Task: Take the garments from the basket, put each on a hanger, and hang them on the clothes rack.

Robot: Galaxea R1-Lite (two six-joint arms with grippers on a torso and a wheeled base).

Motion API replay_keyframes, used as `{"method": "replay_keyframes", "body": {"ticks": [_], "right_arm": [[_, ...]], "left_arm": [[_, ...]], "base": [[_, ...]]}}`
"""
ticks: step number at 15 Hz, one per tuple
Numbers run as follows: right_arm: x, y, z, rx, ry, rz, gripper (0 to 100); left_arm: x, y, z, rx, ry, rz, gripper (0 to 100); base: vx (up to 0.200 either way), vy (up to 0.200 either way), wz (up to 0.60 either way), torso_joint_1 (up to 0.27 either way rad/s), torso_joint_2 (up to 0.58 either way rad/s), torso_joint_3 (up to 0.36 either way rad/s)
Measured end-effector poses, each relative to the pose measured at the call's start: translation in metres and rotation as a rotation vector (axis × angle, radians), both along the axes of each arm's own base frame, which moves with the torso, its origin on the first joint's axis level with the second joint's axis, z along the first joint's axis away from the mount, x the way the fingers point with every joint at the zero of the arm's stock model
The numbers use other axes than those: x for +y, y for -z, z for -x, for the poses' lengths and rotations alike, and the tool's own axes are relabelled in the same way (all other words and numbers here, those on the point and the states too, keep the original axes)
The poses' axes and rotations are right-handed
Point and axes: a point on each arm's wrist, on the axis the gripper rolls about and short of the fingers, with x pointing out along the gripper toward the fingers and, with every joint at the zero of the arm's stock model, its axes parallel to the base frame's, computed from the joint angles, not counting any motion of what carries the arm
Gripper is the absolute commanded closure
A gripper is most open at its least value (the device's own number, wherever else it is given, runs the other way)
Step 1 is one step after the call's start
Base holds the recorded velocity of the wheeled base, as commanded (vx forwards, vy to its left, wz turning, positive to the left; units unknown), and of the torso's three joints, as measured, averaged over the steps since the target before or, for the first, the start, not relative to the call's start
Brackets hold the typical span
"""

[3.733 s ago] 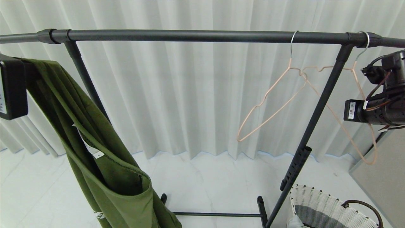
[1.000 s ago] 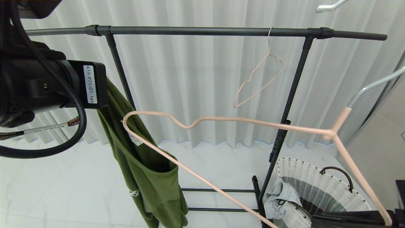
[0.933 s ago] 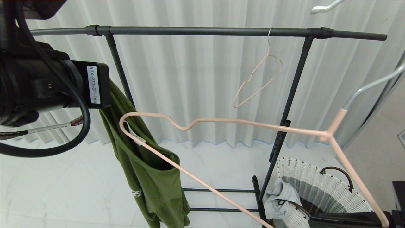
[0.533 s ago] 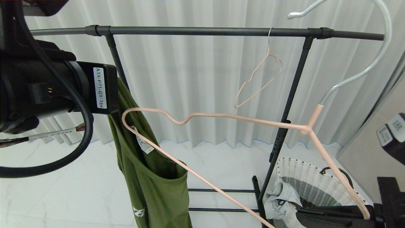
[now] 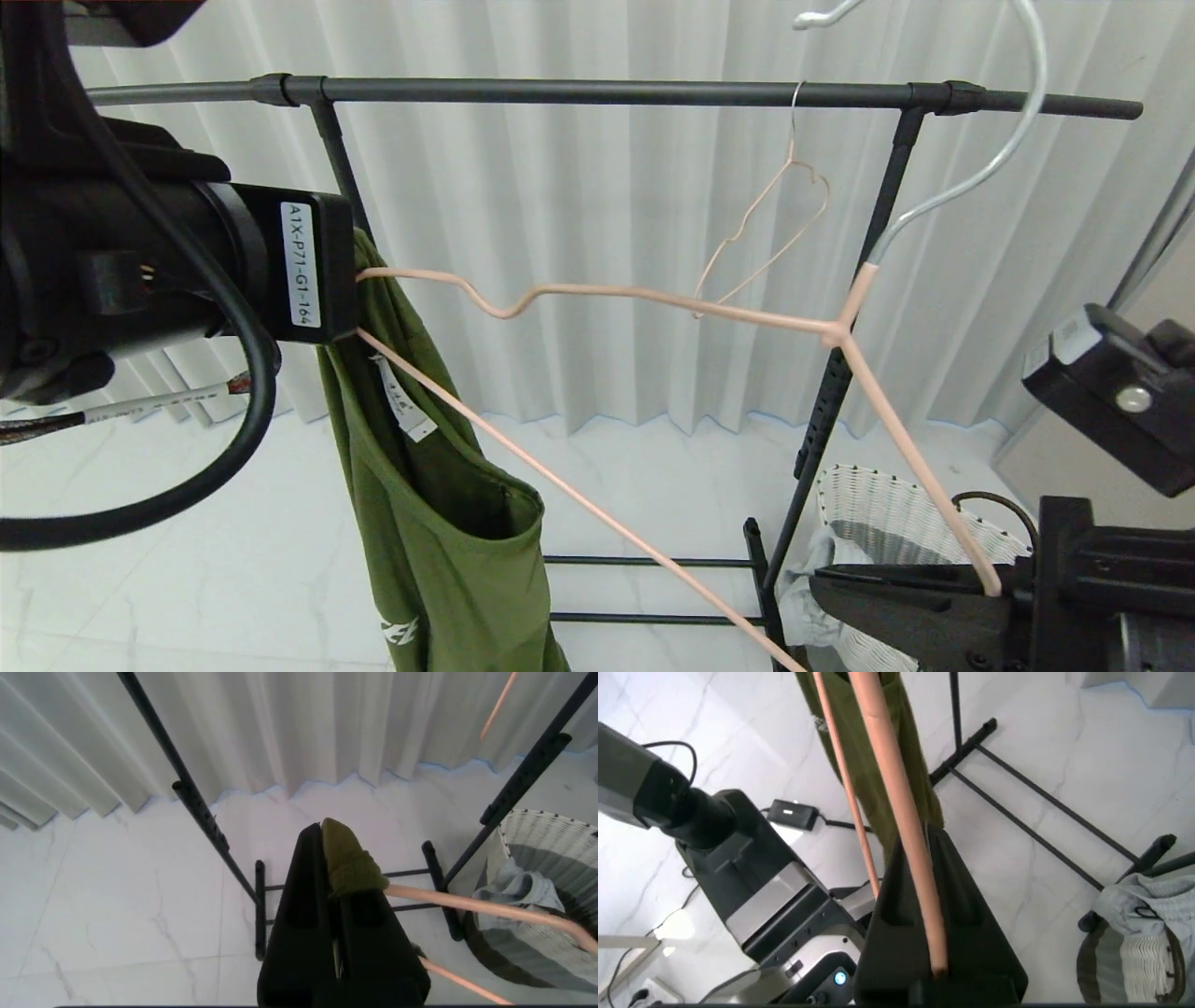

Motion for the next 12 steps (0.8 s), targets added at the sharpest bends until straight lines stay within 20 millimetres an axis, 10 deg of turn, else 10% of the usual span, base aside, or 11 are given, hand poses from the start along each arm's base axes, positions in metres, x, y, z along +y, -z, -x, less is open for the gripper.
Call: {"method": "replay_keyframes", "body": {"ticks": [12], "right_arm": [[0.013, 0.005, -0.012, 0.012, 0.055, -0.012, 100]], "left_arm": [[0.001, -0.002, 0.001, -0.007, -0.003, -0.001, 100]], "base": [[0.0, 0.0, 0.0, 0.0, 0.0, 0.0]]}}
